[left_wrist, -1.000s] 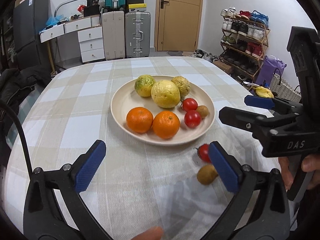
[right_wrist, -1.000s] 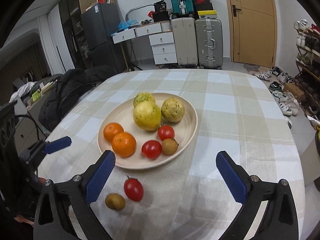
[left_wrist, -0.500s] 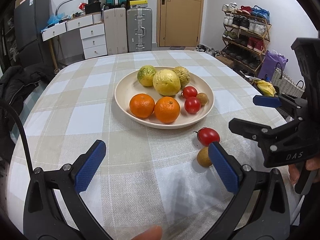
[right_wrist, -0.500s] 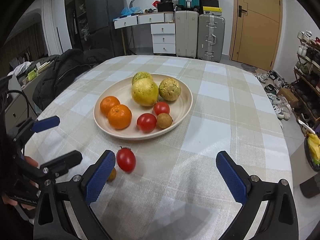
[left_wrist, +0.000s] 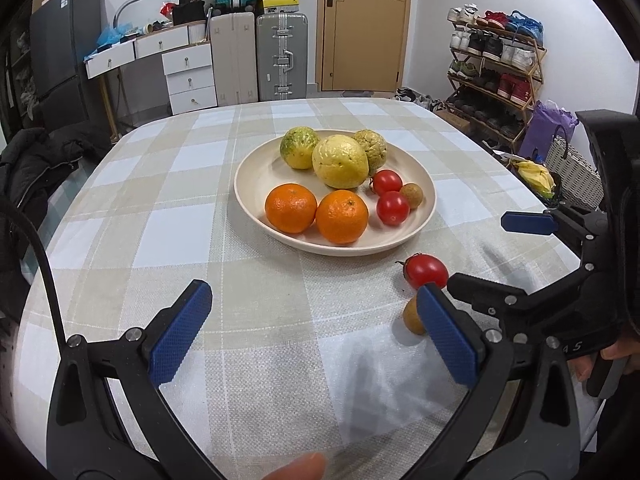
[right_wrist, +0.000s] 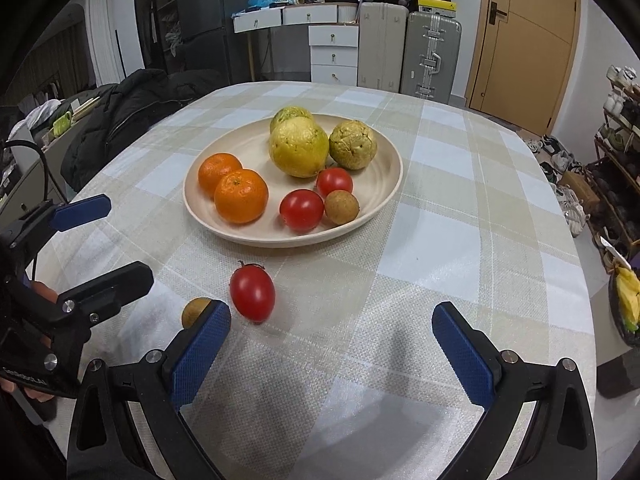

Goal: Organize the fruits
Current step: 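Move the right gripper to a red tomato on the cloth and close on it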

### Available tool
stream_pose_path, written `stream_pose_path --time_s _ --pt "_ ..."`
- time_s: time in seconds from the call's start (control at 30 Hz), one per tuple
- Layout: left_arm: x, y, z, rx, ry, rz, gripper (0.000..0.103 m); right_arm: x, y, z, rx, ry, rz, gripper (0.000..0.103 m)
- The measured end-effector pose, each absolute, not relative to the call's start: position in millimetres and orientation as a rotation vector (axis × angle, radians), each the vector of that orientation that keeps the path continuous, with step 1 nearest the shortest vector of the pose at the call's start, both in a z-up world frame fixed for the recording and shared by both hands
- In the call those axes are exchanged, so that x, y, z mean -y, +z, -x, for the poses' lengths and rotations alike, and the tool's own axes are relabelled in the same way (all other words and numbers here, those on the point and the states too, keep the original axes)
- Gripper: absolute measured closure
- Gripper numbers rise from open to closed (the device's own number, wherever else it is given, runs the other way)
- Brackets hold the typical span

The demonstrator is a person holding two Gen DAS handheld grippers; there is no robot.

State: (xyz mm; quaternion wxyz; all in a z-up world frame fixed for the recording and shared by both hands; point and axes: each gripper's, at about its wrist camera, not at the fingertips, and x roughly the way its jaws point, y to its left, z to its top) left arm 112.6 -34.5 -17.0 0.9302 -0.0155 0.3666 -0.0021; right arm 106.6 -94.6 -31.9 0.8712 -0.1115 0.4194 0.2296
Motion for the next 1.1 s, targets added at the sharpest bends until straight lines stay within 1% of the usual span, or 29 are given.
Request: stream_pose_path --time_s 0.4,0.7,1.1 --pt "29 -19 -116 -0.761 0.003 0.039 0.001 95 -42 -113 -0.922 0.463 0.242 0.0" --pt "28 -20 -117 -0.764 0.005 0.041 0.001 82 -44 -104 -0.917 0.465 0.325 0.0" --pt "26 -20 -117 -0.765 0.011 0.047 0.001 68 -53 -109 -0.963 0.463 0.26 0.0"
